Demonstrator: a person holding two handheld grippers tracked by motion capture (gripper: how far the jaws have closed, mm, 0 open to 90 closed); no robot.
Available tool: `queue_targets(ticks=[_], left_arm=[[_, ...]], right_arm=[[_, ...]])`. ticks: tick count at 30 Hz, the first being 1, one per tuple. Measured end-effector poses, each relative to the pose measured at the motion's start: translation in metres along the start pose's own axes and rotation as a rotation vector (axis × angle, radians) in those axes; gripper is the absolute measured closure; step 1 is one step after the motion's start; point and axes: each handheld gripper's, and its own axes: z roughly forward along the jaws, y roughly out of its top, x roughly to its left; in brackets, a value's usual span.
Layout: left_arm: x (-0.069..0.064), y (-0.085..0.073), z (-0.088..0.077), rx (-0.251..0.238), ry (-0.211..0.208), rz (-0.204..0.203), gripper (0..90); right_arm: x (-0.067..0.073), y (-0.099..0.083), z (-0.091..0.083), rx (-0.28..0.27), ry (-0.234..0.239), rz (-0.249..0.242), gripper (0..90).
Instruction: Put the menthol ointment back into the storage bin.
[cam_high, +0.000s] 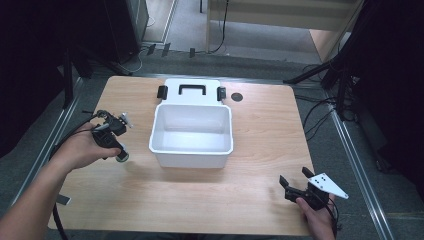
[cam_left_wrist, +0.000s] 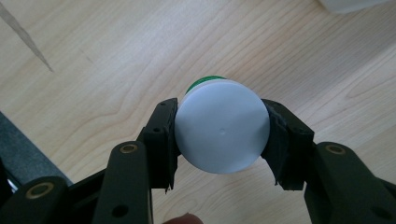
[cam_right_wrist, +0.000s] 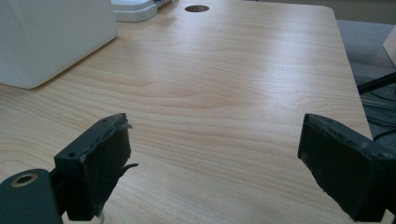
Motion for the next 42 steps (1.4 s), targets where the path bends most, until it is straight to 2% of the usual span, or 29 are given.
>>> queue_targets(ticks=[5, 7, 10, 20, 25, 30, 34, 35, 42], left_arm=[[-0.002, 0.009, -0.021, -0.019, -0.004, 0.011, 51.2], [-0.002, 0.011, -0.025, -0.015, 0.0, 0.022, 51.2], [-0.004, 0.017, -0.039, -0.014, 0.008, 0.036, 51.2], [-0.01, 0.034, -0.066, -0.011, 0.022, 0.07, 51.2], [-0.011, 0.039, -0.075, -0.01, 0.028, 0.081, 51.2], [-0.011, 0.047, -0.089, -0.021, 0.0, 0.099, 51.3], [-0.013, 0.051, -0.094, -0.026, 0.004, 0.105, 51.2], [-0.015, 0.053, -0.098, -0.027, 0.004, 0.123, 51.3], [-0.027, 0.061, -0.106, -0.049, 0.0, 0.143, 51.3]], right_arm=[[0.0, 0.0, 0.0, -0.001, 0.001, 0.0, 9.6], [0.0, 0.0, 0.0, -0.001, 0.002, 0.0, 9.6], [0.0, 0.0, 0.0, -0.001, 0.002, 0.0, 9.6], [0.0, 0.0, 0.0, 0.0, 0.004, 0.0, 9.6], [0.0, 0.0, 0.0, 0.0, 0.003, 0.0, 9.6], [0.0, 0.0, 0.0, -0.001, 0.005, -0.001, 9.6], [0.0, 0.0, 0.0, -0.001, 0.004, 0.0, 9.6], [0.0, 0.0, 0.0, 0.0, 0.004, 0.0, 9.6], [0.0, 0.0, 0.0, 0.0, 0.006, 0.002, 9.6]])
